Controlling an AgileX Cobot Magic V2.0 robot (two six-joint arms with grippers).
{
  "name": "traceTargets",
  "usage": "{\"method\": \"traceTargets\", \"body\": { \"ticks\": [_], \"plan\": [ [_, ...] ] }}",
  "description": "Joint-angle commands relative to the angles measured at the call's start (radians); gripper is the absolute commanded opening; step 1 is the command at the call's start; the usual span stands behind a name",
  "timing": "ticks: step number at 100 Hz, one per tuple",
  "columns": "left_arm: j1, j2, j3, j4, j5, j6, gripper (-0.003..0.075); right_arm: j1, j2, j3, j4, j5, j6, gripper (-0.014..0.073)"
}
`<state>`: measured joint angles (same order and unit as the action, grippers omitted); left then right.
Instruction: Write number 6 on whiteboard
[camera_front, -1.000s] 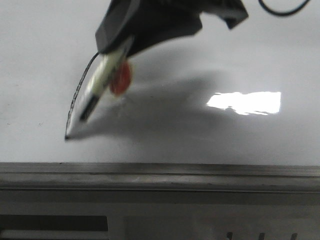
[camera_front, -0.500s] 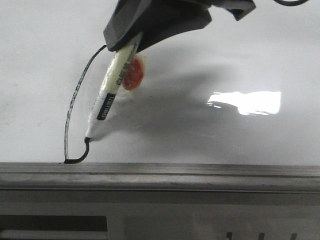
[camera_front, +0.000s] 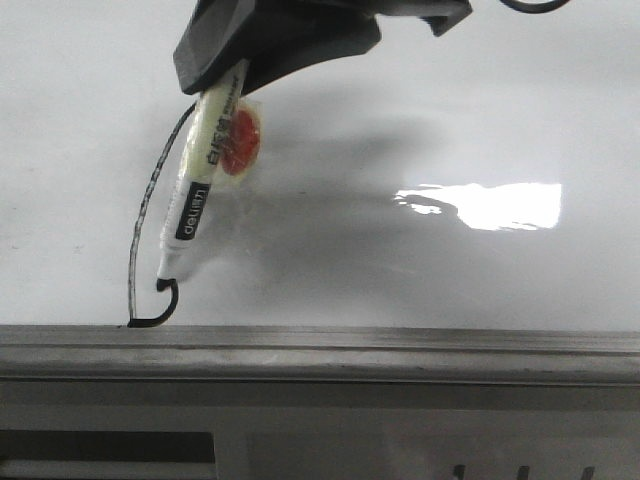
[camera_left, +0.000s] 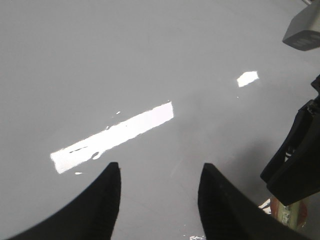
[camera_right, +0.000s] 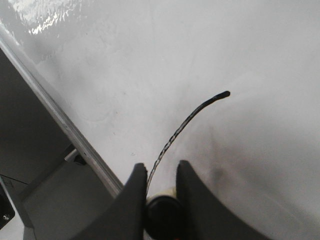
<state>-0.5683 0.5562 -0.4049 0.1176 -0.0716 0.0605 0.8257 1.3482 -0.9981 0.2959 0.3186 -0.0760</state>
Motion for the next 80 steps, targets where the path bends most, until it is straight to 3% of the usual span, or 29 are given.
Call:
{"method": "traceTargets", "body": {
  "ticks": [1, 52, 80],
  "plan": [
    [0.002, 0.000, -0.032, -0.009, -0.067, -0.011, 0.0335, 0.005, -0.013, -0.026, -0.042, -0.084, -0.029, -0.0064],
    [0.000, 0.000, -0.032, -0.004, -0.066, -0.011, 0.0335, 0.048, -0.028, -0.026, -0.042, -0.137, -0.037, -0.0064],
    [-0.189, 0.041, -0.032, 0.053, -0.038, -0.011, 0.0335, 0.078, -0.156, -0.026, -0.044, -0.062, -0.037, -0.0064]
  ]
}}
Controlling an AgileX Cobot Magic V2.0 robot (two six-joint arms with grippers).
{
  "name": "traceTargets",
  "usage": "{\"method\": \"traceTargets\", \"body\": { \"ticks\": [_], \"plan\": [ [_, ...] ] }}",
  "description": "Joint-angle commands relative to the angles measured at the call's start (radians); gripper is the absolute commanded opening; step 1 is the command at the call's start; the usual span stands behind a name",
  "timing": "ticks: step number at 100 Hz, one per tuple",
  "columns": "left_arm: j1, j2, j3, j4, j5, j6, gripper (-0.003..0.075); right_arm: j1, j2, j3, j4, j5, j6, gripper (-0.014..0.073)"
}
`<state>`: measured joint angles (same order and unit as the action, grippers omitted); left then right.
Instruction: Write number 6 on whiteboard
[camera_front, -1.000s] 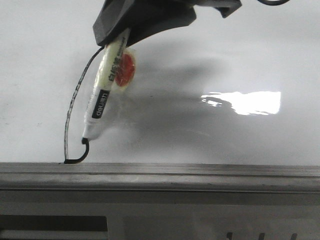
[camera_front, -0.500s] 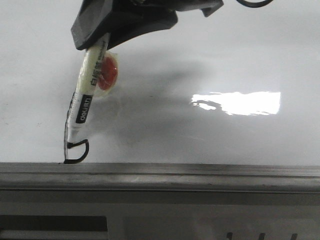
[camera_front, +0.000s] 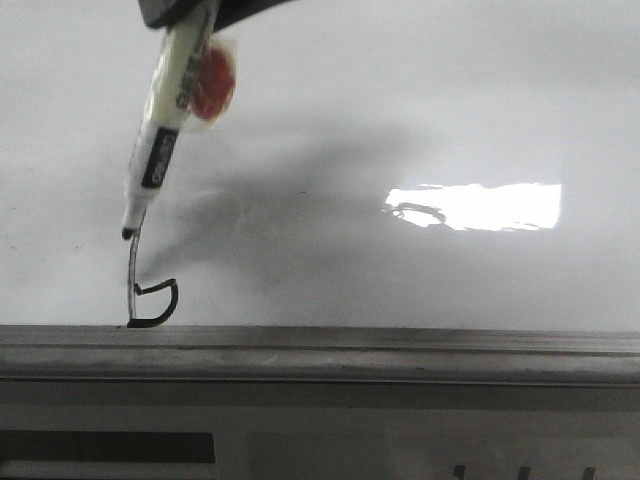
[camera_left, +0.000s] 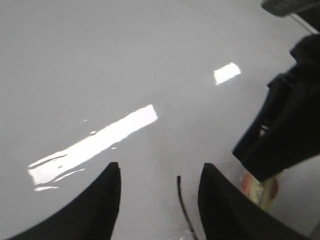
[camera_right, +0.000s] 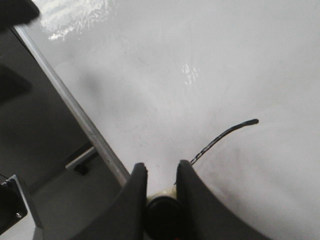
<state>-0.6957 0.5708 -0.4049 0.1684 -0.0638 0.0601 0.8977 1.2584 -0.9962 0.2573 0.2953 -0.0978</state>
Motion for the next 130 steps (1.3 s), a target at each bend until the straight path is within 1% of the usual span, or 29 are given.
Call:
{"method": "traceTargets", "body": {
  "ticks": [1, 13, 26, 42, 73, 78, 83, 95, 103, 123, 130],
  "plan": [
    [-0.067, 0.033, -0.032, 0.002, -0.042, -0.010, 0.0335, 0.008, -0.068, -0.028, -0.006, -0.036, -0.015, -0.0064],
    [-0.159, 0.100, -0.032, 0.004, -0.010, -0.010, 0.0335, 0.007, -0.090, -0.028, -0.006, 0.002, -0.015, -0.0064],
    [-0.219, 0.186, -0.032, 0.004, -0.050, -0.010, 0.0335, 0.007, -0.090, -0.028, -0.006, 0.025, -0.015, -0.0064],
    [-0.230, 0.266, -0.032, 0.008, -0.105, -0.010, 0.0335, 0.007, -0.090, -0.028, -0.006, 0.029, -0.015, -0.0064],
    [-0.230, 0.359, -0.032, 0.008, -0.108, -0.010, 0.0331, 0.015, -0.090, -0.028, -0.006, 0.031, -0.015, -0.0064],
    [-0.230, 0.367, -0.032, -0.001, -0.111, -0.010, 0.0307, 0.017, -0.090, -0.028, -0.006, 0.031, -0.015, -0.0064],
    [-0.230, 0.368, -0.032, -0.006, -0.111, -0.010, 0.0257, 0.020, -0.090, -0.028, -0.006, 0.031, -0.015, -0.0064],
    [-0.230, 0.368, -0.032, -0.006, -0.105, -0.010, 0.0075, 0.020, -0.090, -0.028, -0.006, 0.031, -0.015, -0.0064],
    [-0.230, 0.368, -0.032, -0.007, -0.101, -0.010, -0.0023, 0.020, -0.090, -0.028, -0.006, 0.031, -0.015, -0.0064],
    [-0.230, 0.368, -0.032, -0.007, -0.101, -0.010, -0.0020, 0.020, -0.090, -0.028, -0.006, 0.038, -0.015, -0.0064],
    [-0.230, 0.368, -0.032, -0.007, -0.101, -0.010, -0.0020, 0.020, -0.090, -0.028, -0.006, 0.042, -0.015, -0.0036]
  ]
}}
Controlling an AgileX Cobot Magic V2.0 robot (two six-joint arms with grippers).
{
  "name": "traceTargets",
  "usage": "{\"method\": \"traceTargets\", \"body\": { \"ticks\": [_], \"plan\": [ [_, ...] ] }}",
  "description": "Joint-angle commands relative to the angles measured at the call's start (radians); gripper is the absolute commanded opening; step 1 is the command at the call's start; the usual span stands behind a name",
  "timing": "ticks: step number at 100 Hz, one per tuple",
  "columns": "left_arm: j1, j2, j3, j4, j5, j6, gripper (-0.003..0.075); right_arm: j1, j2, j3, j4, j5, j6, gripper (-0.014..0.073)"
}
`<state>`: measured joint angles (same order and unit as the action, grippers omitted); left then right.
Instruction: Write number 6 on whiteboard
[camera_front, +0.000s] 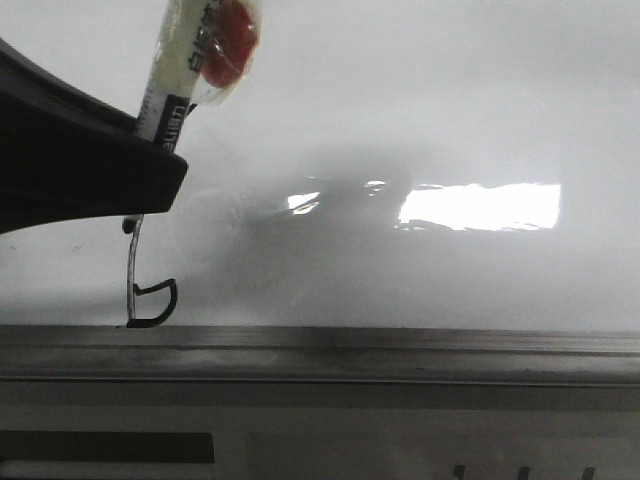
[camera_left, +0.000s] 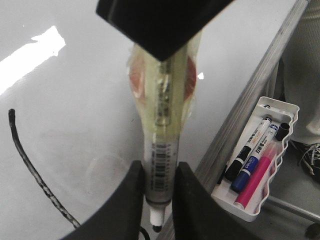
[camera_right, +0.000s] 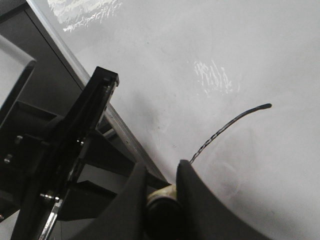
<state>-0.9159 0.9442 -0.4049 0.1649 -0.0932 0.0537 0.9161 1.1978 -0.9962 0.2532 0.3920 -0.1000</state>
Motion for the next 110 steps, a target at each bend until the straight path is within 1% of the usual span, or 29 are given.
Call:
{"method": "traceTargets", "body": {
  "ticks": [1, 7, 8, 9, 12, 14, 18, 23, 26, 31, 33, 34, 39, 49, 60, 71, 81, 110],
  "plan": [
    [-0.009, -0.006, -0.032, -0.004, -0.071, -0.004, -0.0020, 0.001, -0.029, -0.028, -0.002, -0.055, -0.013, -0.0021],
    [-0.009, -0.006, -0.032, -0.011, -0.071, -0.004, -0.0020, 0.001, -0.029, -0.028, -0.009, -0.051, -0.013, 0.0078],
    [-0.009, -0.006, -0.032, -0.011, -0.071, -0.004, -0.0020, 0.001, -0.029, -0.028, -0.009, -0.051, -0.013, 0.0128],
    [-0.009, -0.006, -0.032, -0.013, -0.071, -0.004, -0.0020, -0.001, -0.029, -0.028, -0.009, -0.051, -0.013, 0.0128],
    [-0.009, -0.006, -0.032, -0.018, -0.071, -0.004, -0.0020, -0.003, -0.029, -0.028, -0.009, -0.051, -0.013, 0.0216],
    [-0.009, -0.006, -0.032, -0.026, -0.071, -0.004, -0.0020, -0.005, -0.029, -0.028, -0.009, -0.053, -0.013, 0.0251],
    [-0.009, -0.006, -0.032, -0.059, -0.071, -0.004, -0.0020, -0.014, -0.029, -0.028, -0.009, -0.053, -0.013, 0.0360],
    [-0.003, -0.008, -0.032, -0.125, -0.069, -0.004, -0.0020, -0.026, -0.029, -0.028, -0.009, -0.053, -0.013, 0.0433],
    [0.008, -0.010, -0.032, -0.175, -0.069, -0.004, -0.0020, -0.031, -0.029, -0.028, -0.009, -0.051, -0.013, 0.0450],
    [0.029, -0.012, -0.032, -0.292, -0.058, -0.004, -0.0020, -0.047, -0.029, -0.028, -0.009, -0.046, -0.013, 0.0448],
    [0.041, -0.012, -0.032, -0.367, -0.050, -0.004, -0.0020, -0.052, -0.029, -0.028, -0.009, -0.044, -0.013, 0.0446],
    [0.045, -0.012, -0.032, -0.367, -0.048, -0.004, -0.0020, -0.051, -0.029, -0.028, -0.009, -0.044, -0.013, 0.0444],
    [0.080, -0.016, -0.032, -0.497, -0.024, -0.004, -0.0020, -0.062, -0.029, -0.028, -0.009, -0.037, -0.013, 0.0435],
    [0.163, -0.016, -0.032, -0.624, 0.049, -0.004, -0.0020, -0.064, -0.029, -0.028, -0.009, -0.031, -0.013, 0.0415],
    [0.255, -0.016, -0.032, -0.745, 0.134, -0.004, -0.0020, -0.064, -0.029, -0.028, -0.009, -0.026, -0.013, 0.0415],
    [0.320, -0.016, -0.033, -0.794, 0.217, -0.004, -0.0020, -0.064, -0.029, -0.028, -0.009, -0.025, -0.013, 0.0415],
    [0.340, -0.014, -0.033, -0.805, 0.270, -0.004, -0.0020, -0.064, -0.029, -0.028, -0.009, -0.024, -0.013, 0.0415],
    [0.340, -0.014, -0.033, -0.805, 0.267, -0.004, -0.0020, -0.064, -0.029, -0.028, -0.009, -0.022, -0.013, 0.0415]
  ]
}}
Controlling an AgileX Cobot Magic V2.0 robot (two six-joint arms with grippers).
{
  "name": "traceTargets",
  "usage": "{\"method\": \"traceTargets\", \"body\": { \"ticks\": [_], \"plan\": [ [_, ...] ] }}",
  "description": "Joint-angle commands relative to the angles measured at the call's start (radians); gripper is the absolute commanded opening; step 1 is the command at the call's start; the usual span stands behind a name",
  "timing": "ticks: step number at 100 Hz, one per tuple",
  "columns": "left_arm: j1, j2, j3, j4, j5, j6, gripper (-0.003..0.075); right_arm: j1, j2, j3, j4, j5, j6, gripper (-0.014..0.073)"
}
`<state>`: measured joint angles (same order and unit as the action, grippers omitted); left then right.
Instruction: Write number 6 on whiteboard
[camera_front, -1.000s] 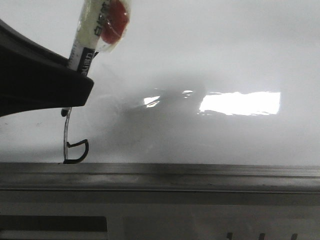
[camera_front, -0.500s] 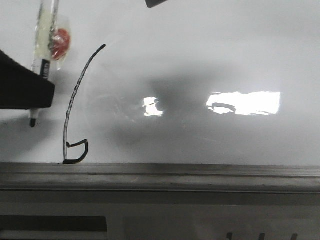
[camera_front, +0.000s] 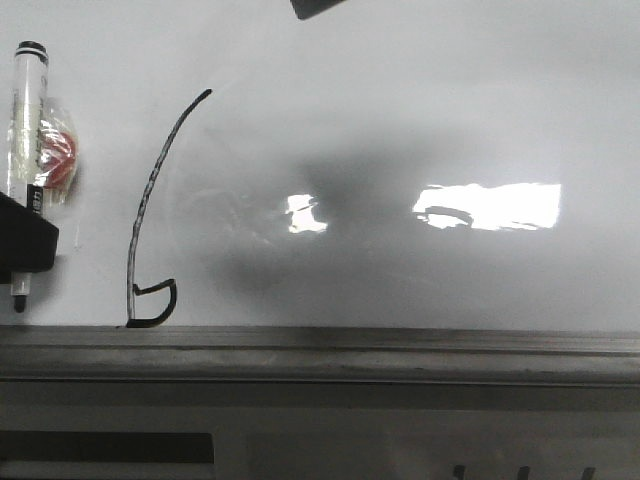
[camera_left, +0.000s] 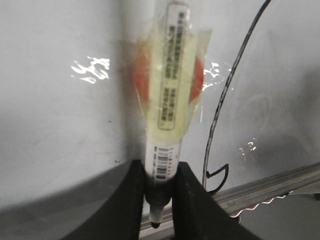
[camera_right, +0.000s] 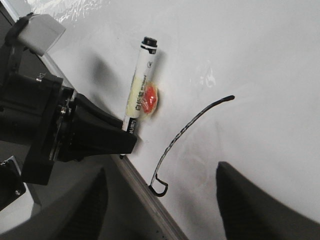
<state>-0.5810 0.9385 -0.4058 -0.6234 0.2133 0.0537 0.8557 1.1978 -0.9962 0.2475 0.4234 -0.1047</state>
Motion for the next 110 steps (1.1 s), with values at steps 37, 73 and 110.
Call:
{"method": "traceTargets", "body": {
  "ticks": [37, 73, 110],
  "plan": [
    [0.005, -0.009, -0.032, -0.016, -0.061, 0.000, 0.0229, -0.004, -0.029, -0.028, -0.003, -0.053, -0.008, 0.0415],
    [0.005, -0.040, -0.032, -0.007, -0.065, 0.000, 0.0384, -0.004, -0.029, -0.028, -0.003, -0.053, -0.008, 0.0415],
    [0.005, -0.237, -0.032, 0.036, -0.066, 0.000, 0.0366, -0.004, -0.035, -0.028, -0.011, -0.049, -0.008, 0.0187]
  ]
}}
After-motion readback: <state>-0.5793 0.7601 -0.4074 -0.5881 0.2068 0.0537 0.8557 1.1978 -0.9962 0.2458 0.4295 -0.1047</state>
